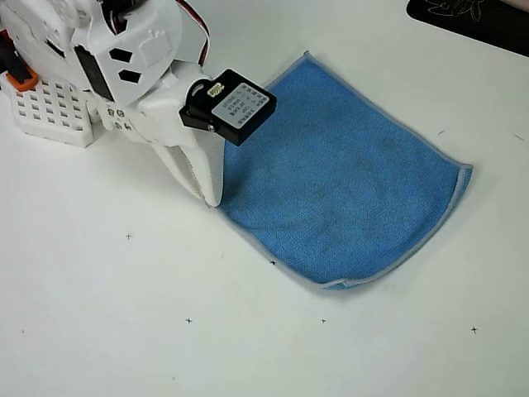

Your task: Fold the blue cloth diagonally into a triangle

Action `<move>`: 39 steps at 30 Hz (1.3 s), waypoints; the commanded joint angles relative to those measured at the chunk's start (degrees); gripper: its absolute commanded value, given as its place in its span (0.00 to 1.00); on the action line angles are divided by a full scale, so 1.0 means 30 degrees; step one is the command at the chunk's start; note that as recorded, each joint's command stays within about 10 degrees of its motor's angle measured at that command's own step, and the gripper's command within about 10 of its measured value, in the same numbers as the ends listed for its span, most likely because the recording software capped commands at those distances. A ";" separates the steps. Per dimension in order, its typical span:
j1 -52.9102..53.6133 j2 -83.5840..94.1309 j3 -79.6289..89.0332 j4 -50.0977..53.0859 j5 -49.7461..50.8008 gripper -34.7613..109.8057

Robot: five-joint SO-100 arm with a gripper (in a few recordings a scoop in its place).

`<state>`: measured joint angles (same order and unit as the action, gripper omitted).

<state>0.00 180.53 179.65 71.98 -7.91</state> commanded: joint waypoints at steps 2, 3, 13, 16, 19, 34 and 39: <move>-0.0732 0.2783 -0.1641 -0.3333 0.2080 0.28; -0.0732 0.2783 -0.1641 -0.3363 0.2227 0.27; -0.0732 0.2783 -0.1641 -0.4600 0.2666 0.35; -0.0732 0.2783 -0.1641 -0.4600 0.2695 0.36; -0.0732 0.2783 -0.1641 -0.4688 0.1436 0.36; -0.0879 0.1230 -0.3281 -0.7266 -0.3662 0.39; -0.2314 -0.3773 -0.6117 -0.8496 -0.3984 0.40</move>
<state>-4.39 176.31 169.80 48.87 -18.63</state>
